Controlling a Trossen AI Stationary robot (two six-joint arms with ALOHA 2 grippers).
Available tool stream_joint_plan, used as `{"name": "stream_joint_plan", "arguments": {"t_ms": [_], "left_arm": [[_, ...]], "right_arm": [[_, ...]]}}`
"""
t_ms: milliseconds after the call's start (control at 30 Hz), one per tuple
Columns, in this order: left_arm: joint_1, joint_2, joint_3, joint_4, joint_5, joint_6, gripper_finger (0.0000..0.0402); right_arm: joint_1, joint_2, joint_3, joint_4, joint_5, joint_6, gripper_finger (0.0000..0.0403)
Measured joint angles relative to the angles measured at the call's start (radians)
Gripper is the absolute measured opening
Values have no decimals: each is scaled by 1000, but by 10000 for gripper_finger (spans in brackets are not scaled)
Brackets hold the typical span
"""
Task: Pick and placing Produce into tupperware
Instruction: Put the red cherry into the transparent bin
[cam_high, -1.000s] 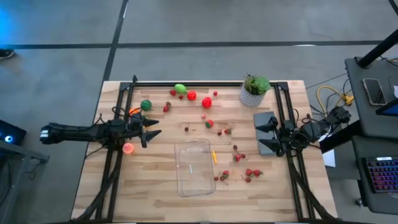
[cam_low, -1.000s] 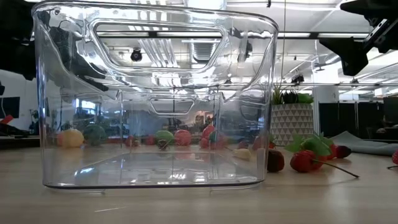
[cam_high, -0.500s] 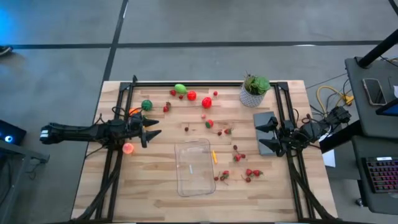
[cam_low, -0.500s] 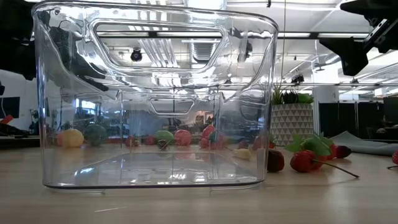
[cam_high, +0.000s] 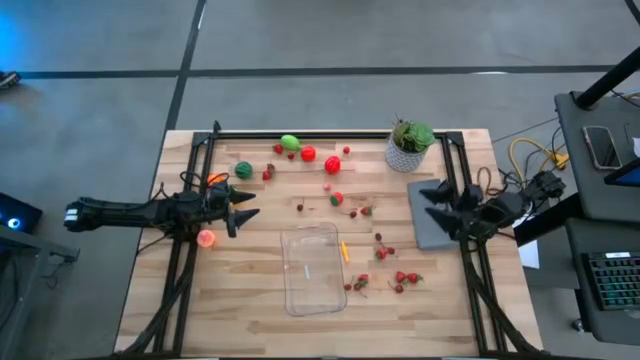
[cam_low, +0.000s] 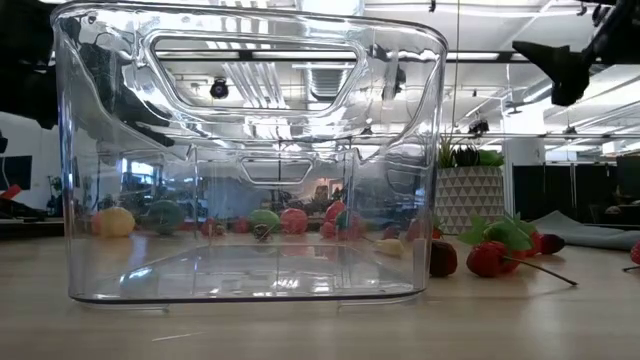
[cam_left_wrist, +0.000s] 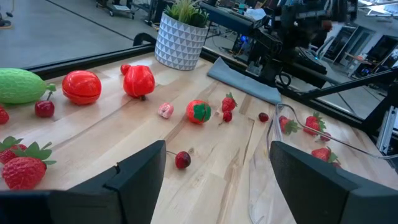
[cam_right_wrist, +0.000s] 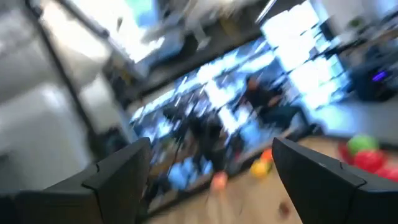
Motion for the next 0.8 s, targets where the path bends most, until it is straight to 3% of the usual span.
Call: {"name": "stream_joint_plan", "arguments": {"t_ms": [167, 400, 500, 567, 700, 800], "left_arm": [[0, 0, 0, 0, 0, 0, 274], [0, 0, 0, 0, 0, 0, 274], [0, 0, 0, 0, 0, 0, 274], [0, 0, 0, 0, 0, 0, 274], [0, 0, 0, 0, 0, 0, 274], [0, 0, 0, 0, 0, 0, 274]], "right_arm": [[0, -1, 0, 210, 62, -64, 327], [0, -2, 0, 296, 62, 171, 327], [-2, 18, 0, 295, 45, 154, 327], [-2, 52, 10, 297, -1, 136, 327], [-8, 182, 117, 301, 24, 157, 327], [-7, 304, 242, 299, 32, 25, 327]]}}
